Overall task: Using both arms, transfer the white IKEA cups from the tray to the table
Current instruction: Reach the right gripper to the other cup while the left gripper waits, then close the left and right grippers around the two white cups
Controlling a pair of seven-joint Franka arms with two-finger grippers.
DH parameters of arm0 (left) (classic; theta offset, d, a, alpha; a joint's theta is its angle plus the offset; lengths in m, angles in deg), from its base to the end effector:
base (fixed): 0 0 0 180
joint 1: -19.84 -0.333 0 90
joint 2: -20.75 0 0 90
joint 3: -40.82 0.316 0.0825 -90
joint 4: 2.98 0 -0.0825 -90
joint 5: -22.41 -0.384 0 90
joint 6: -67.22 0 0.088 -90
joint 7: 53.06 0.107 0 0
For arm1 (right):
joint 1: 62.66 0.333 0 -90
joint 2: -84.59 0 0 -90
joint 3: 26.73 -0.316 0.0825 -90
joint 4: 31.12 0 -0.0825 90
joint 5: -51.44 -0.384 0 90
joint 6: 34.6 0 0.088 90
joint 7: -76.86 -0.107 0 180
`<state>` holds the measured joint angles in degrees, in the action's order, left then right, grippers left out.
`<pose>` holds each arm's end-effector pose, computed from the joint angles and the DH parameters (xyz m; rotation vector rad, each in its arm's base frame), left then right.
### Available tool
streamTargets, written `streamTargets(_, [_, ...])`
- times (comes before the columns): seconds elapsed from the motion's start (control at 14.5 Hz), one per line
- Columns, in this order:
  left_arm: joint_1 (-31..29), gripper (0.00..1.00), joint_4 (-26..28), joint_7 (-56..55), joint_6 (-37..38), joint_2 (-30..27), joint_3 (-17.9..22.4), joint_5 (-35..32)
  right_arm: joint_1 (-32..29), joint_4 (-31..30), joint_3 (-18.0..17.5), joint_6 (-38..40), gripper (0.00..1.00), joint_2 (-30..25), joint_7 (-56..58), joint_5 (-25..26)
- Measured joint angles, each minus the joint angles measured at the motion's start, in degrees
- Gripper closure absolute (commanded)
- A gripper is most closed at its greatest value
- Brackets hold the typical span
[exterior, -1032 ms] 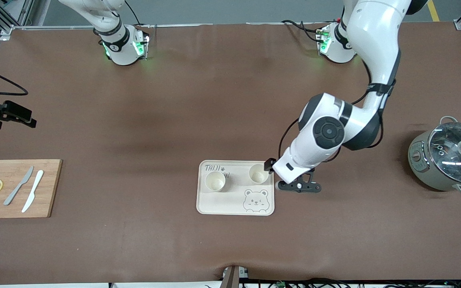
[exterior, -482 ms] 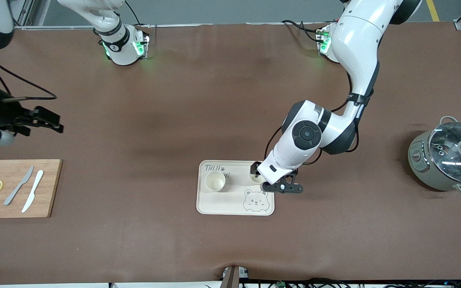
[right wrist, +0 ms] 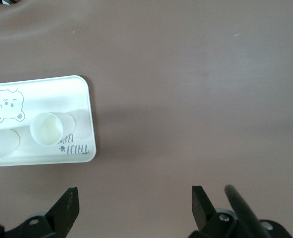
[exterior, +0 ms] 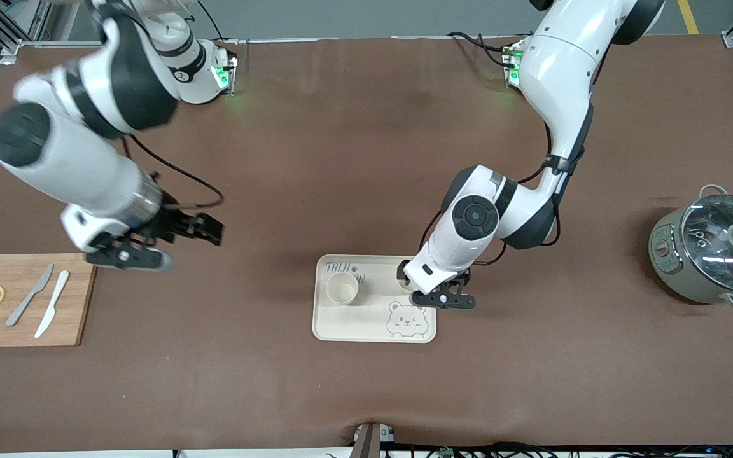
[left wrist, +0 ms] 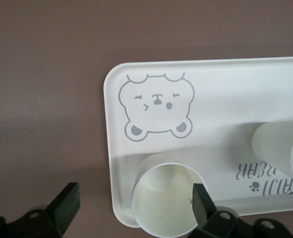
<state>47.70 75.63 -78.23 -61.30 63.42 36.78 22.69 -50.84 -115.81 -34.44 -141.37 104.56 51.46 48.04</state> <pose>0.6400 -0.3847 0.2865 3.0299 -0.1410 0.1341 0.6333 0.2165 0.4829 -3.0252 0.1929 0.0039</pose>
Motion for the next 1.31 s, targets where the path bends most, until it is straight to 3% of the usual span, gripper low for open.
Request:
streamTargets(0.55, [-0.1,0.0,6.4,0.0,-7.9,0.4,0.6,-0.1,6.2,0.0,0.1,-12.7,0.0,11.7,-5.7,0.1])
streamTargets(1.31, [0.1,0.0,10.6,-0.4,-13.2,0.4,0.6,-0.8,10.1,0.0,0.3,-19.2,0.0,16.4,-8.6,0.3])
